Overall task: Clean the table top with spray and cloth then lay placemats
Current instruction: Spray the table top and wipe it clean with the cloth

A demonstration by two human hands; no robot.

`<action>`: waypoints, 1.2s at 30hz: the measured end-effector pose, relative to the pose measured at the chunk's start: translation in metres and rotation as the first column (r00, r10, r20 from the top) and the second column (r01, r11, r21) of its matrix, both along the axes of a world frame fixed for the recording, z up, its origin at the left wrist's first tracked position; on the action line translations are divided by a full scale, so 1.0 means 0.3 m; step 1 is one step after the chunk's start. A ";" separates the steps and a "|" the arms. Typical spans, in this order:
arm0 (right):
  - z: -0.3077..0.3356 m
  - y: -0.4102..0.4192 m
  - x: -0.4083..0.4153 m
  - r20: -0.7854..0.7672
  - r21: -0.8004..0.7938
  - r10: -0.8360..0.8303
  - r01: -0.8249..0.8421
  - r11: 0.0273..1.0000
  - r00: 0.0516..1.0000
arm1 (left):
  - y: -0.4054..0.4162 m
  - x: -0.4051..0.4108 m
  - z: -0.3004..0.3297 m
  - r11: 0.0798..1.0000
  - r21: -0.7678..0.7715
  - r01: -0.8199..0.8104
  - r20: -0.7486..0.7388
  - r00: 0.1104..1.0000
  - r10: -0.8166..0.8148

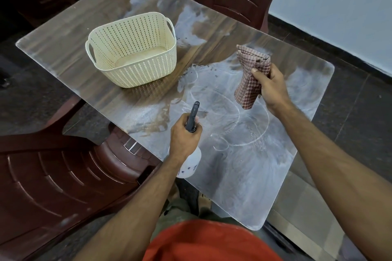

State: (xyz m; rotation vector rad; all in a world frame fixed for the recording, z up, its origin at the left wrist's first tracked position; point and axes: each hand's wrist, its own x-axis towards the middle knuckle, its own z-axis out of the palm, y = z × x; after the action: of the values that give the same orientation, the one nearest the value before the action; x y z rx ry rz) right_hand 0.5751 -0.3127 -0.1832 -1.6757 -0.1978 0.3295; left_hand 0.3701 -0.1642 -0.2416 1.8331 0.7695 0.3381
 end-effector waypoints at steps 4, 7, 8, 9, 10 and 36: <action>0.007 -0.021 0.016 -0.012 -0.011 -0.025 0.025 1.000 1.000 | 0.020 0.011 0.015 1.000 0.022 -0.012 -0.154 0.988 0.015; 0.003 -0.038 0.018 -0.022 -0.016 -0.030 0.029 0.999 0.999 | 0.013 0.016 0.022 0.998 0.040 0.040 -0.216 0.976 -0.030; 0.004 -0.042 0.015 -0.021 -0.013 -0.035 0.035 0.999 0.999 | 0.008 0.019 0.025 0.998 0.036 0.056 -0.234 0.971 -0.046; 0.006 -0.044 0.012 -0.024 -0.009 -0.040 0.040 0.999 0.999 | 0.005 0.022 0.029 0.997 0.028 0.073 -0.247 0.967 -0.063; 0.004 -0.047 0.013 -0.027 -0.004 -0.044 0.043 0.999 0.999 | 0.003 0.026 0.033 0.995 0.019 0.093 -0.256 0.963 -0.085; -0.013 0.127 -0.068 -0.077 -0.081 0.075 -0.081 0.993 0.994 | 0.034 -0.376 0.030 0.998 -0.068 -0.010 -0.415 0.910 -0.019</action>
State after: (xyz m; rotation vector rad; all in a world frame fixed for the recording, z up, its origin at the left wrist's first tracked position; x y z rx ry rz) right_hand 0.5546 -0.2747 -0.1870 -1.7384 -0.1969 0.4636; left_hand 0.2574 -0.1539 -0.2327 1.8639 1.0536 -0.0902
